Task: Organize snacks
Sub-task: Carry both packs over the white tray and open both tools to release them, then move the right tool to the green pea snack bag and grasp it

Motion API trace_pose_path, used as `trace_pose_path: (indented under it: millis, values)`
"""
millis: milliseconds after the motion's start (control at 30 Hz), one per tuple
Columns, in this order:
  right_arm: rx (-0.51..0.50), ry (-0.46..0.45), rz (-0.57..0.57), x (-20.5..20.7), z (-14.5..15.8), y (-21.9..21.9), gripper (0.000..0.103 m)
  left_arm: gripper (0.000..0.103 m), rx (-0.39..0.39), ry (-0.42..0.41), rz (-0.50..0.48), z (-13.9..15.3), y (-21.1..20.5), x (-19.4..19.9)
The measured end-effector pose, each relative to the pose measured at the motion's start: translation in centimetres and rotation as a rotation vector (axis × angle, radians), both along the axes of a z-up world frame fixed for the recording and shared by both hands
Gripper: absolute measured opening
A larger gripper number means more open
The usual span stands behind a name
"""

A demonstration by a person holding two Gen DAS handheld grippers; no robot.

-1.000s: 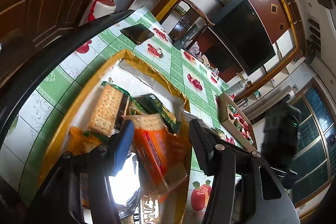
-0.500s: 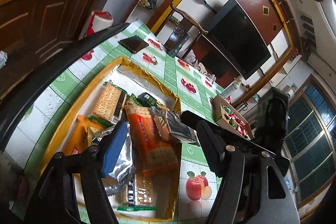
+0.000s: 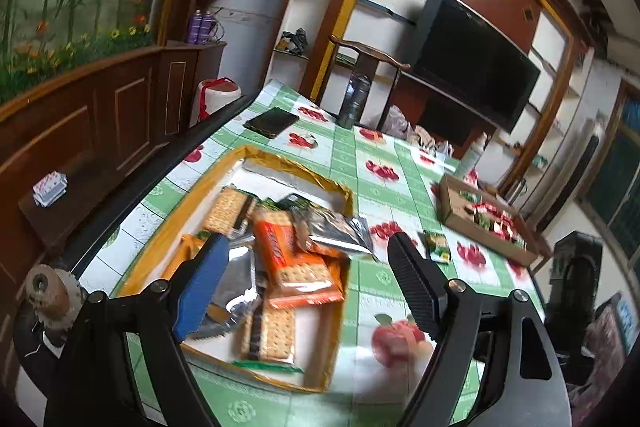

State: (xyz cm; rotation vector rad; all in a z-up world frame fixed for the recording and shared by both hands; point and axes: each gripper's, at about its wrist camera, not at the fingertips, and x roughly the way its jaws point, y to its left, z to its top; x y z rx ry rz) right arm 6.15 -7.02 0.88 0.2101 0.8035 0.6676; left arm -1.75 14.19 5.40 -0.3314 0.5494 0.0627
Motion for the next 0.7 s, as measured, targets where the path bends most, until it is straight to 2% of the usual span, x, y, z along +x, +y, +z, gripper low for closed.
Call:
trace_pose_path:
  millis: [133,367,567,700]
  values:
    - [0.065,0.015,-0.072,-1.0,0.0,-3.4,0.076,0.082,0.066,0.03,-0.026,0.0,-2.4,-0.1]
    - [0.106,0.027,-0.163,-1.9,-0.2,-7.2,0.077,0.082,0.134,0.061,-0.075,-0.1,-5.2,-0.4]
    - [0.106,0.051,-0.193,-2.5,-0.9,-8.1,0.077,0.082,0.205,0.091,-0.094,-0.7,-7.1,-0.3]
    - [0.098,0.052,-0.184,-2.7,-1.1,-7.9,0.077,0.082,0.211,0.108,-0.092,-1.1,-7.1,-0.3]
